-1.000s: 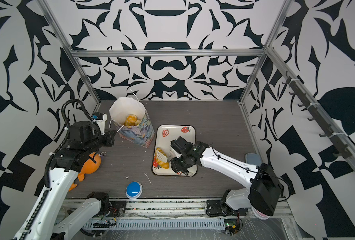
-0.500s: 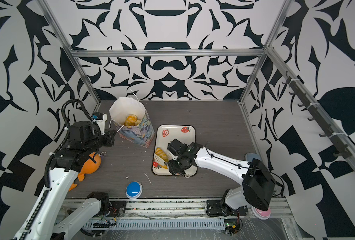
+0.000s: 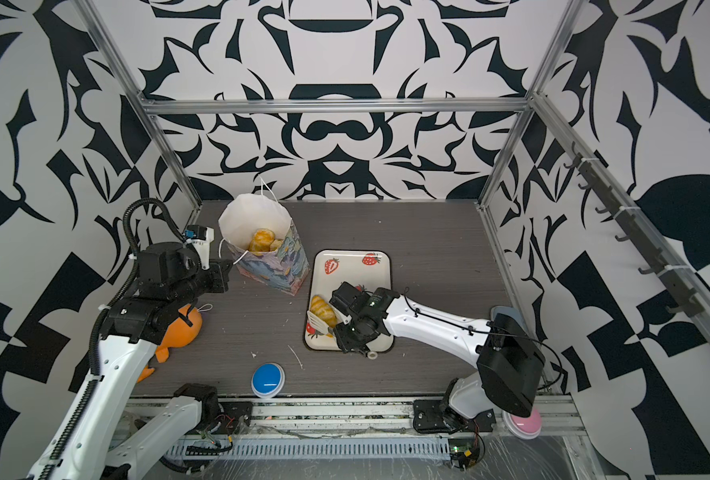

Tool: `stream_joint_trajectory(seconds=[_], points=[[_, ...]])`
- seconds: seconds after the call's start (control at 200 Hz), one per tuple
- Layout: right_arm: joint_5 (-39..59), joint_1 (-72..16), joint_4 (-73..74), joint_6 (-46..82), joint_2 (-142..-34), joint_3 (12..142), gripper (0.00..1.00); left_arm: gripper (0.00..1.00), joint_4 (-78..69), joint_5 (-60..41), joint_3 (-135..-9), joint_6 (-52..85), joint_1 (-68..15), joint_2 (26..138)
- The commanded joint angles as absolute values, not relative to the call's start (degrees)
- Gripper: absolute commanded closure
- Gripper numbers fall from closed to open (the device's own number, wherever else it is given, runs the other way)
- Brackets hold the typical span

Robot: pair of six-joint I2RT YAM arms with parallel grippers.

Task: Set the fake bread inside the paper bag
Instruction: 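Lower the tongs around the croissant on the tray, then close the tongs on the croissant and lift it off the tray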

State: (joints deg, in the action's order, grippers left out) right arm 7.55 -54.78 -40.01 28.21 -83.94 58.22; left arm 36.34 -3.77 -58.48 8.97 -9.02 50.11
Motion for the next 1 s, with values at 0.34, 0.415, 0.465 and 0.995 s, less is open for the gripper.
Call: stream_joint_trajectory(seconds=[0.34, 0.415, 0.465, 0.995], points=[[3.9, -55.1, -40.4, 28.0, -81.2, 60.7, 0.57, 0.94, 37.4, -3.5, -57.5, 8.9, -8.8, 49.9], [3.3, -55.1, -39.7, 28.4, -80.1, 60.4, 0.58, 0.94, 37.4, -3.5, -57.6, 8.9, -8.9, 50.0], [2.5, -55.1, -39.7, 28.6, -79.4, 60.6, 0.59, 0.94, 37.4, -3.5, -57.5, 8.9, -8.9, 49.9], [-1.5, -53.6, -40.9, 28.9, -74.4, 62.7, 0.61, 0.94, 37.3, -3.5, -57.5, 8.9, -8.9, 50.0]])
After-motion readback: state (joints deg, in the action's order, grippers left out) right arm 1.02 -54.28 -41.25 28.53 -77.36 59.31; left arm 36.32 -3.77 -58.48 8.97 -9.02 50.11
